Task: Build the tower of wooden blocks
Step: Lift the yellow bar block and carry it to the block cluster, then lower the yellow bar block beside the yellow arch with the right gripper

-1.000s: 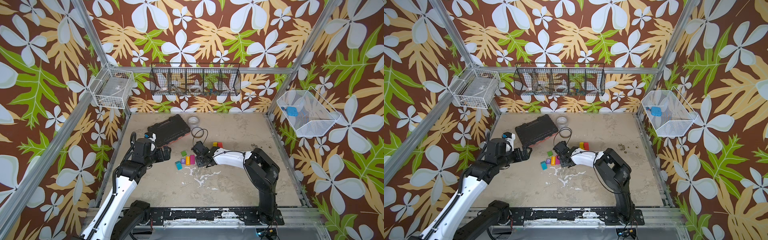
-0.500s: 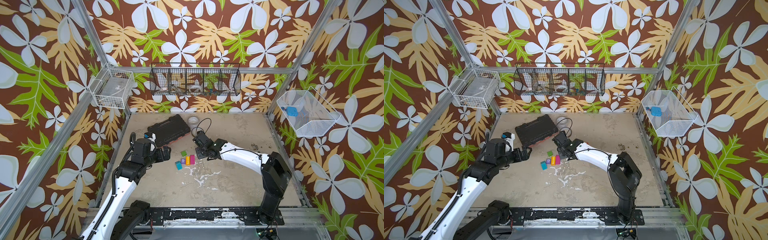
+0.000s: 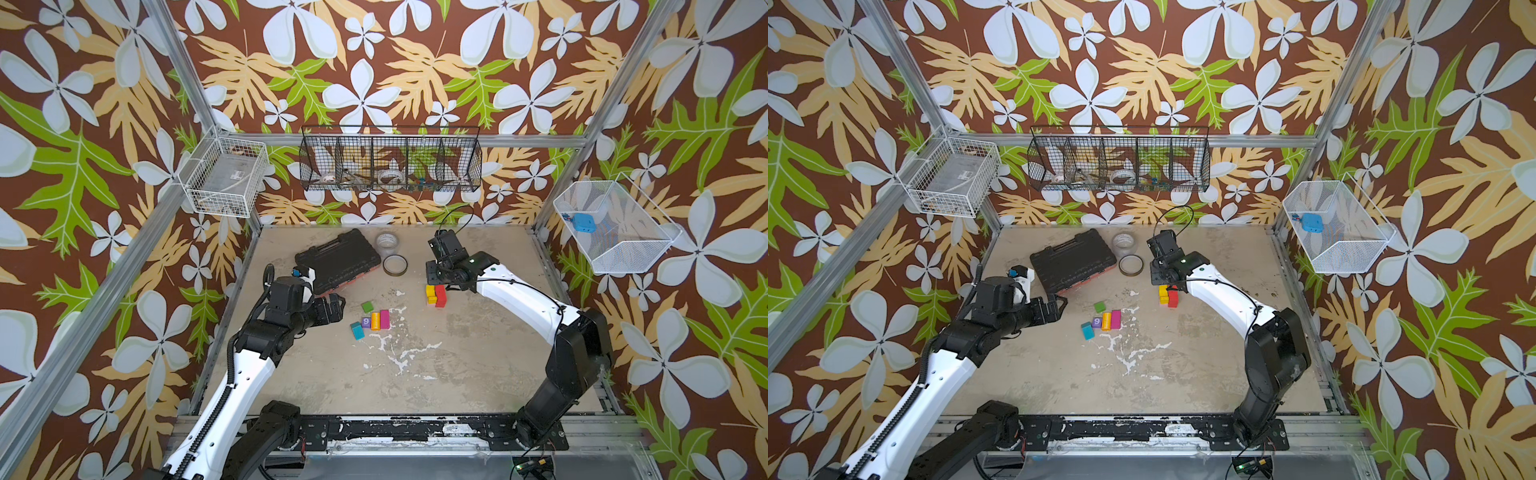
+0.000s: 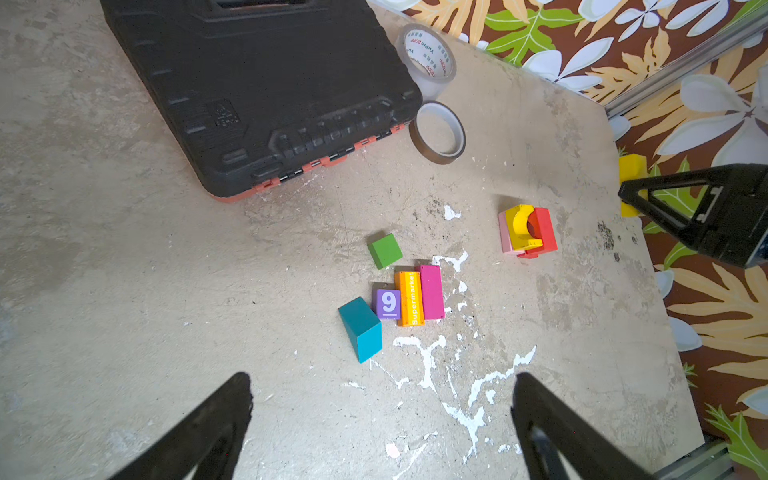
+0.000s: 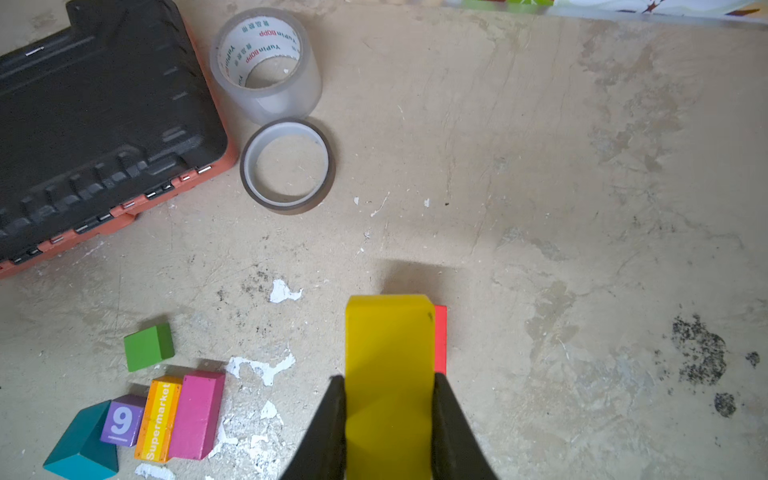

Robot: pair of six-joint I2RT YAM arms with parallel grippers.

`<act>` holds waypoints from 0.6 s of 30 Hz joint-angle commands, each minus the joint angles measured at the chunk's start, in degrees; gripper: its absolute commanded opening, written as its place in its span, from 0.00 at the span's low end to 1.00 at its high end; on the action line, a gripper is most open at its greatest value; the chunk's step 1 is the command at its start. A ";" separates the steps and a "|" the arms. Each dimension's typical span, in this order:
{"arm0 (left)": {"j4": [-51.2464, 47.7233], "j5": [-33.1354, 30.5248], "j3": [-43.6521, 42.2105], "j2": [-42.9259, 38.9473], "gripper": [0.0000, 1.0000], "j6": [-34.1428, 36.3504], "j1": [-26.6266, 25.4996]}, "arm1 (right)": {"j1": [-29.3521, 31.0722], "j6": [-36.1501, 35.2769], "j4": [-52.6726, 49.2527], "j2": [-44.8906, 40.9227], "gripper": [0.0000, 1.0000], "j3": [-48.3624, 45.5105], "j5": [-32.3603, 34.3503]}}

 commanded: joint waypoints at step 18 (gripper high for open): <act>0.52 0.33 -0.02 0.32 0.98 0.07 -0.81 | -6.33 -3.30 2.75 7.63 0.25 -4.36 -8.05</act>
